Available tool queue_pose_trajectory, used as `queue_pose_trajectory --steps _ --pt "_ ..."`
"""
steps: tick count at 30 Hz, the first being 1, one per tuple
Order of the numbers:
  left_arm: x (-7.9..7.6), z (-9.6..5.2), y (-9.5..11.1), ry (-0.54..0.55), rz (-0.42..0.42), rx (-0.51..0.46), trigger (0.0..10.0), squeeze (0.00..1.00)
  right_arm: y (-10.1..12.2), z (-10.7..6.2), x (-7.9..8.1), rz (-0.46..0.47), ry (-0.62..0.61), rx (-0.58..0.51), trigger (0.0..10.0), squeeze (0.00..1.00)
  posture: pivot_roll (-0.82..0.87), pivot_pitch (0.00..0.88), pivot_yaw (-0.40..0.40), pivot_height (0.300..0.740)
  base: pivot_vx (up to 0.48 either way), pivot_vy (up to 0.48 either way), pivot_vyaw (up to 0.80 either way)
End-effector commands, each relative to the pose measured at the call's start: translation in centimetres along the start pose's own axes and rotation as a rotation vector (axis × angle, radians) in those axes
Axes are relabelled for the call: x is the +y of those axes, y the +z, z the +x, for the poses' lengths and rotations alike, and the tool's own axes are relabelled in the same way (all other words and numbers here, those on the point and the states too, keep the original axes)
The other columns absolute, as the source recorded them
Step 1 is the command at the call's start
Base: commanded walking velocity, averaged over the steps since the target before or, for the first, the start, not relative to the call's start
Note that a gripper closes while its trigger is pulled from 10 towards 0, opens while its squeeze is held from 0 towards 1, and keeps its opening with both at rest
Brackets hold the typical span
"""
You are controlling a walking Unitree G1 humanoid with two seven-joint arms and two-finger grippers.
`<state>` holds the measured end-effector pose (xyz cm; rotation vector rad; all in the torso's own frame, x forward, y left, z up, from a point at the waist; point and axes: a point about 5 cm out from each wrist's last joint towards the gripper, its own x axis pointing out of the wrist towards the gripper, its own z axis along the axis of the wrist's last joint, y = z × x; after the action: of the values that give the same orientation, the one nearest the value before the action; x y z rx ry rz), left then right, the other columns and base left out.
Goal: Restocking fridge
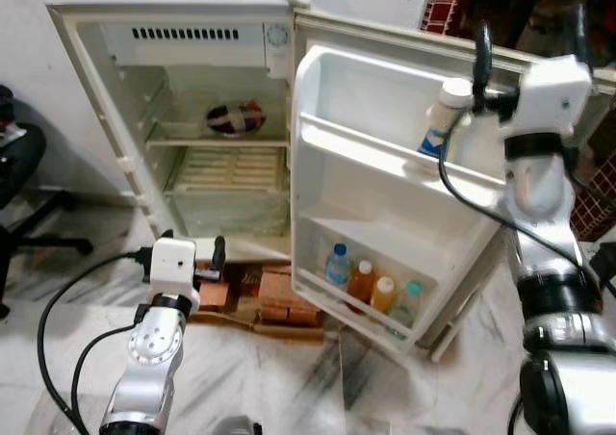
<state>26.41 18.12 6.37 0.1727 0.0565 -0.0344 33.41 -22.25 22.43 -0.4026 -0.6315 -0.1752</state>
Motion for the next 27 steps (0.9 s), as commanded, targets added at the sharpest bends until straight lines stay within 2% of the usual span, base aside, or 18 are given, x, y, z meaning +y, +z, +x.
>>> queue_pose_trajectory --steps 1,5,6,10,14,20,21,22,23,24,27 --pt "0.0 0.2 0.1 -0.011 0.013 -0.006 10.0 0.0 0.5 0.2 -1.2 -0.015 -0.05 -0.008 10.0 1.0 0.03 0.0 -0.005 0.74 0.0 0.0 0.0" --pt "0.0 0.4 0.2 -0.02 0.02 -0.012 10.0 0.0 -0.4 -1.5 -2.4 -0.06 -0.136 0.056 10.0 1.0 0.03 0.0 -0.004 0.74 0.0 -0.196 0.0" --pt "0.1 0.5 0.2 -0.019 0.021 -0.012 10.0 0.0 -1.2 -2.8 -2.4 -0.055 -0.164 0.115 10.0 1.0 0.03 0.0 -0.003 0.74 0.0 -0.428 0.0" --pt "0.0 0.5 0.2 -0.021 0.021 -0.013 10.0 0.0 -2.2 -4.4 -2.0 -0.001 -0.183 0.204 10.0 1.0 0.03 0.0 -0.002 0.74 0.0 -0.451 0.0" --pt "-0.1 0.6 0.2 -0.025 0.019 -0.014 10.0 0.0 -2.6 -5.2 -1.4 0.041 -0.18 0.24 10.0 1.0 0.03 0.0 -0.003 0.74 0.0 -0.475 0.0" --pt "-0.2 0.6 0.2 -0.025 0.019 -0.016 10.0 0.0 -3.6 -5.2 -1.6 0.102 -0.213 0.311 10.0 1.0 0.03 0.0 -0.006 0.74 0.0 -0.477 0.0" --pt "-0.2 0.6 0.1 -0.024 0.019 -0.016 10.0 0.0 -4.3 -5.3 -1.4 0.12 -0.193 0.349 10.0 0.87 0.03 0.0 -0.008 0.74 0.0 -0.472 0.0" --pt "-0.2 0.6 0.1 -0.023 0.019 -0.016 10.0 0.0 -4.5 -5.4 -1.2 0.129 -0.185 0.365 10.0 0.82 0.03 0.0 -0.008 0.74 0.0 -0.48 0.0" --pt "-0.2 0.6 0.1 -0.023 0.019 -0.015 10.0 0.0 -4.9 -5.5 -1.0 0.145 -0.17 0.387 10.0 0.52 0.03 0.0 -0.009 0.74 0.0 -0.48 0.0" --pt "-0.1 0.6 0.1 -0.022 0.019 -0.015 10.0 0.0 -5.3 -5.7 -0.4 0.174 -0.142 0.42 10.0 0.03 0.03 0.0 -0.01 0.74 0.0 -0.48 0.0" --pt "-0.2 0.4 0.0 -0.02 0.02 -0.013 10.0 0.0 -5.7 -6.1 0.9 0.216 -0.076 0.454 10.0 0.0 0.04 0.0 -0.016 0.74 0.0 -0.475 0.18"
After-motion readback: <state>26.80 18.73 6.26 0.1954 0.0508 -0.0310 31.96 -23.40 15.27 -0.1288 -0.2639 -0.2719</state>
